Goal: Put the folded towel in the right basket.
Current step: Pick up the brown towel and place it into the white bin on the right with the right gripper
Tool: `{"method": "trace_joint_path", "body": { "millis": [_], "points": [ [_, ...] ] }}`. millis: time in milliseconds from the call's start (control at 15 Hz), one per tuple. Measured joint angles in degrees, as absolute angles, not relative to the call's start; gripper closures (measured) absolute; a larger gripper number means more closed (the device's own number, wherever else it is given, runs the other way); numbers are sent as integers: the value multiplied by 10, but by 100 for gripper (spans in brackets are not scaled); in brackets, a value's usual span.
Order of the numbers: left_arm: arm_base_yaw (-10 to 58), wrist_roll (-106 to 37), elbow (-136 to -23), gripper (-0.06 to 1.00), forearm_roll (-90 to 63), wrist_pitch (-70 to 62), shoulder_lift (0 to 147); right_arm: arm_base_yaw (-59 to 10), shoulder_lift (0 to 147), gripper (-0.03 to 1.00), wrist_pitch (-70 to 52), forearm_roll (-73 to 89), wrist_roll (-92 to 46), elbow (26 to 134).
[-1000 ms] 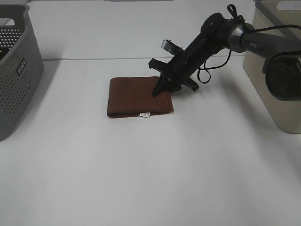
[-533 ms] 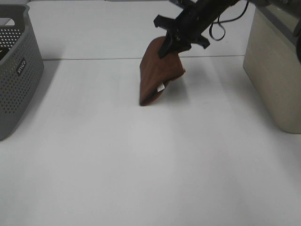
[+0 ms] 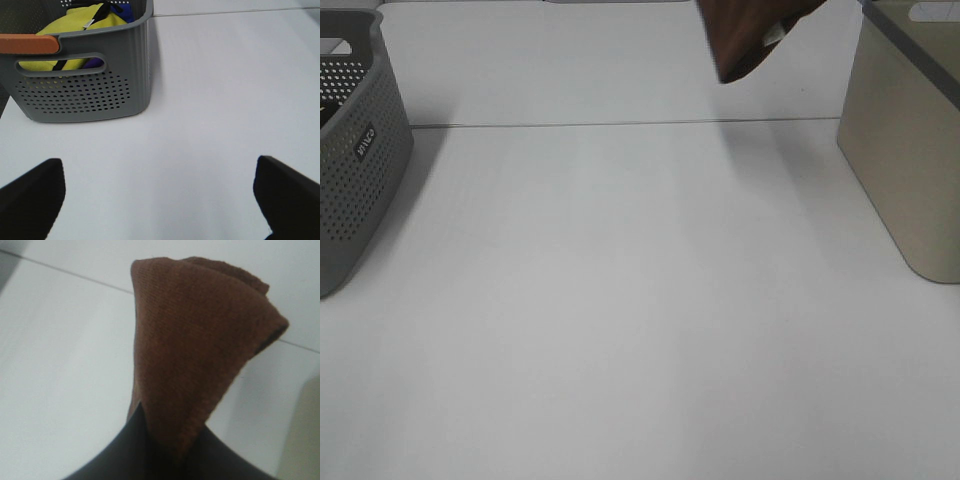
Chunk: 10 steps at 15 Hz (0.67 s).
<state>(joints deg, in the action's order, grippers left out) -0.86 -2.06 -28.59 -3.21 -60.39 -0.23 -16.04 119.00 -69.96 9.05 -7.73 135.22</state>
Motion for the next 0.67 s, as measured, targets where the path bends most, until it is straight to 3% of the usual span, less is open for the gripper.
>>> {"method": "trace_joint_path", "body": {
  "millis": [200,467,667],
  "points": [
    [-9,-21,-286,-2,-32,-604,-2,-93,1138,87,-700,84,-69,1352],
    [-9,-21,-286,-2,-32,-604,-2,74,1110,87,-700,84,-69,1296],
    [-9,-21,-286,-2,-32,-604,-2,119,1112,87,-700,82,-68,1234]
  ]
}}
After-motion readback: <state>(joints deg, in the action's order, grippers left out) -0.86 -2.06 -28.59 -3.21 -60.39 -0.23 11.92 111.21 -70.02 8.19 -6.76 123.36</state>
